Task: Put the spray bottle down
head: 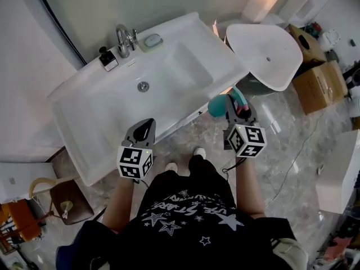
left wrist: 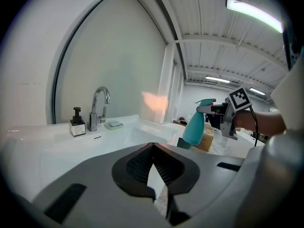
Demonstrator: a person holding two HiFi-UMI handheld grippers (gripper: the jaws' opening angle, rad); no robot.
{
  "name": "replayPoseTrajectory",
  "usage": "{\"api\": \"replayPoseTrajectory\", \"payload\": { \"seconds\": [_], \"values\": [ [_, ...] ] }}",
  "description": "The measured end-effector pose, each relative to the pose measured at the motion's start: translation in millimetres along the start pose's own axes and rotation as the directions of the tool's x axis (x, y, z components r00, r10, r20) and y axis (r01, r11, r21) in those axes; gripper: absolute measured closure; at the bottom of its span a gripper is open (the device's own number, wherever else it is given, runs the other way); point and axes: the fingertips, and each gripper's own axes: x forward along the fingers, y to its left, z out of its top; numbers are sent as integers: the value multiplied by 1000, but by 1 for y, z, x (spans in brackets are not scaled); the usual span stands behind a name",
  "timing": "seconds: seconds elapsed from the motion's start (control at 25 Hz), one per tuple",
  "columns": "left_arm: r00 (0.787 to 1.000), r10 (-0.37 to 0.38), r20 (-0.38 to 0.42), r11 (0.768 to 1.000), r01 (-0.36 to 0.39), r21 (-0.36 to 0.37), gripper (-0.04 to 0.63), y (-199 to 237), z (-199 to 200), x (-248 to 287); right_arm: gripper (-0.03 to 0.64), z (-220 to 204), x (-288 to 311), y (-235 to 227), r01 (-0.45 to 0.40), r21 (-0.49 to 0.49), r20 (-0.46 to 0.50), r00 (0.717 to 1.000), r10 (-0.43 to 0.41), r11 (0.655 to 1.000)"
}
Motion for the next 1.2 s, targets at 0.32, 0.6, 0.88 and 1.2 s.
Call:
{"api": "replayPoseTrajectory", "payload": {
  "seconds": [0.32,0.6,0.88,1.2],
  "values": [
    [997,72,-1,997,-72,-2,580,18,22,53,474,16,82,-31,-70,-22,9,998,70,997],
    [978,209,1,977,-209,-36,580,47,51,118,474,30,198,-60,-196,-15,2,981,196,981],
    [936,351,-13,933,-350,-79,580,72,71,163,474,37,308,-71,-316,-25,-24,949,316,948],
    [883,469,-29,876,-469,-114,580,102,82,196,474,23,400,-60,-398,-86,-75,917,393,913]
  ]
}}
